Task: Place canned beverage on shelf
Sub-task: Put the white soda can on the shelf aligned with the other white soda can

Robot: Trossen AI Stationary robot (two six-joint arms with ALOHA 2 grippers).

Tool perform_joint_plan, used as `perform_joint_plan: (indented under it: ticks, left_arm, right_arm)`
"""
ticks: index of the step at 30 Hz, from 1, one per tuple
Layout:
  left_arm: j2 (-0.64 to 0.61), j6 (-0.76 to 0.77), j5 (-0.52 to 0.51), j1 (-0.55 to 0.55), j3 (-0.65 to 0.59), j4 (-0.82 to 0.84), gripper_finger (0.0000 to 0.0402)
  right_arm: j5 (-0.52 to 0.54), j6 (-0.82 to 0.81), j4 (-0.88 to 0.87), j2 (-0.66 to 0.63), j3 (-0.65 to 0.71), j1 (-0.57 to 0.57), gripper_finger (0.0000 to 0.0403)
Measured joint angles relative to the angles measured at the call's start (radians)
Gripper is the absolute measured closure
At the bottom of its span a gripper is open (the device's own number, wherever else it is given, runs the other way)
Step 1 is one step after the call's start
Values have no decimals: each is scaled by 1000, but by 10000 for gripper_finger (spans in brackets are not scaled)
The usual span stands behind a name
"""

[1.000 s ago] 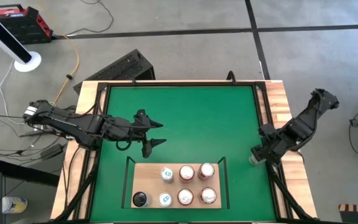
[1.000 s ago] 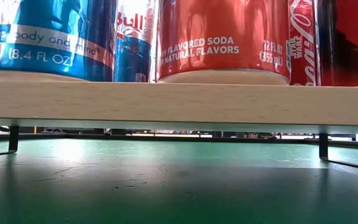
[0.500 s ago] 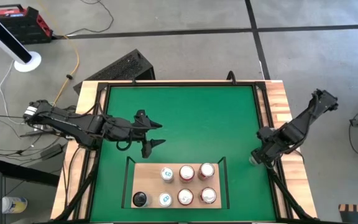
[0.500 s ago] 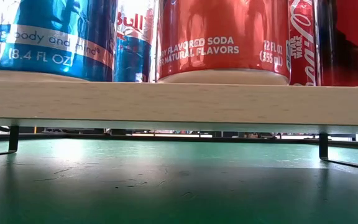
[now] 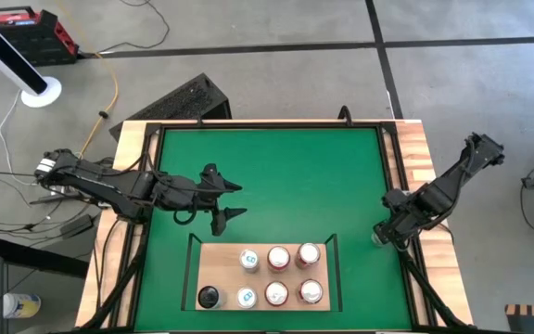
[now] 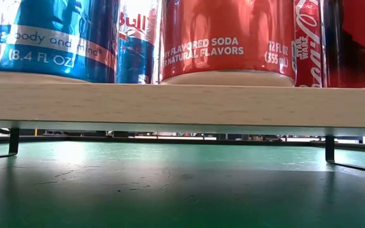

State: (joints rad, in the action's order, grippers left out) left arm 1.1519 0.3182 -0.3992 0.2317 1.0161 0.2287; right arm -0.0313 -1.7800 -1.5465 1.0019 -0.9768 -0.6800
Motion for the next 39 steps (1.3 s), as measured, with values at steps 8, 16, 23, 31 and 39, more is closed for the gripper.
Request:
perform_joint_plan:
  ticks: [8, 16, 23, 31, 39]
  left_arm:
    - [0, 0, 1, 0, 0, 0, 100]
    - [0, -9, 3, 0, 0, 15, 100]
    - [0, -20, 32, 0, 0, 34, 100]
    - [-39, -34, 65, 4, 0, 176, 100]
    - [-201, -111, 97, 3, -37, 196, 100]
  right_arm:
    - [-11, -10, 60, 0, -1, 2, 127]
    - [185, 18, 78, 1, -80, 89, 127]
    - [288, 273, 107, 80, -205, 331, 127]
    - [268, 751, 233, 347, -500, 635, 127]
    - [139, 1067, 215, 730, -900, 737, 127]
